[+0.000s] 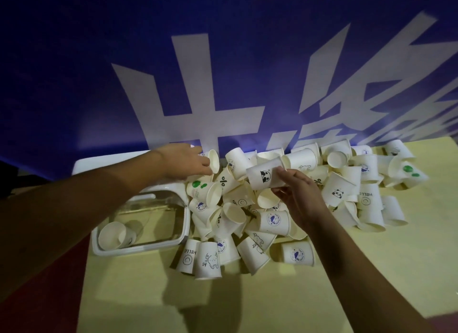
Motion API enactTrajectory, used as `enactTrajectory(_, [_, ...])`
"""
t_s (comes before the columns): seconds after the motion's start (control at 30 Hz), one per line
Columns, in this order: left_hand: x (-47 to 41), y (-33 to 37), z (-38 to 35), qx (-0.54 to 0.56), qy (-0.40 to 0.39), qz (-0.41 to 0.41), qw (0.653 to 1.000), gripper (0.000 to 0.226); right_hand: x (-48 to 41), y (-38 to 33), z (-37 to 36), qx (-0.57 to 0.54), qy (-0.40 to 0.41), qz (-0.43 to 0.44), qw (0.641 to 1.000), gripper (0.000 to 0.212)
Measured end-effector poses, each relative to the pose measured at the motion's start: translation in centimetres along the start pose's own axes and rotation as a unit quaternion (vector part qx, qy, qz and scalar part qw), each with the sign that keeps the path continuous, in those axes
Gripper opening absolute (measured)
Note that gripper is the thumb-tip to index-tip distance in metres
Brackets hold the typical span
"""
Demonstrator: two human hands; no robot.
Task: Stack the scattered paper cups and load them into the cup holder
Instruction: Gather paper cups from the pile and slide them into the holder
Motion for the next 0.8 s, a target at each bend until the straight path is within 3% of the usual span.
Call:
enactTrajectory(0.23, [0.6, -0.4, -1.1, 0.078, 0.066, 0.05, 0.993, 0.031, 2.5, 1.1, 0.2, -0.014, 0.016, 0.024, 0.999, 0.039])
enactTrajectory(0.37, [2.6, -0.5, -1.1, 0.077, 0.106, 0.065, 0.989, 0.049, 3.9, 2.0, -0.1, -0.02, 0.024, 0.022, 0.999, 0.033])
enactTrajectory(0.43, [4.5, 0.0, -0.9, 0.115, 0.212, 0.092, 0.966, 0.066, 4.7, 2.4, -0.8, -0.015, 0.031, 0.031, 0.999, 0.023])
enactTrajectory(0.5, [7.1, 1.5, -0.6, 0.193, 0.34, 0.115, 0.913, 0.068, 5.7, 2.7, -1.9, -0.001, 0.034, 0.046, 0.998, 0.015])
enactTrajectory(0.57, [10.1, 3.9, -0.4, 0.267, 0.42, 0.168, 0.851, 0.057, 6.8, 3.0, -3.1, 0.024, 0.029, 0.061, 0.997, 0.022])
enactTrajectory(0.67, [15.4, 8.6, -1.4, 0.362, 0.5, 0.245, 0.748, 0.058, 8.5, 4.1, -5.6, 0.085, 0.028, 0.079, 0.993, 0.068])
enactTrajectory(0.7, [16.9, 10.2, -2.1, 0.377, 0.521, 0.26, 0.72, 0.058, 9.0, 4.5, -6.4, 0.108, 0.029, 0.084, 0.99, 0.074])
enactTrajectory(0.8, [21.5, 15.4, -5.8, 0.456, 0.518, 0.343, 0.637, 0.061, 10.6, 6.9, -10.1, 0.191, 0.011, 0.106, 0.976, 0.059])
Point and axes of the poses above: each hand's wrist, its own x-axis away from the middle knuckle, its own z-axis out of the back of the hand, y = z × x, the point moved 1 cm from there along -x, towards the middle knuckle, and after that the axes turned 5 degrees about -z, right-handed, at the moved point
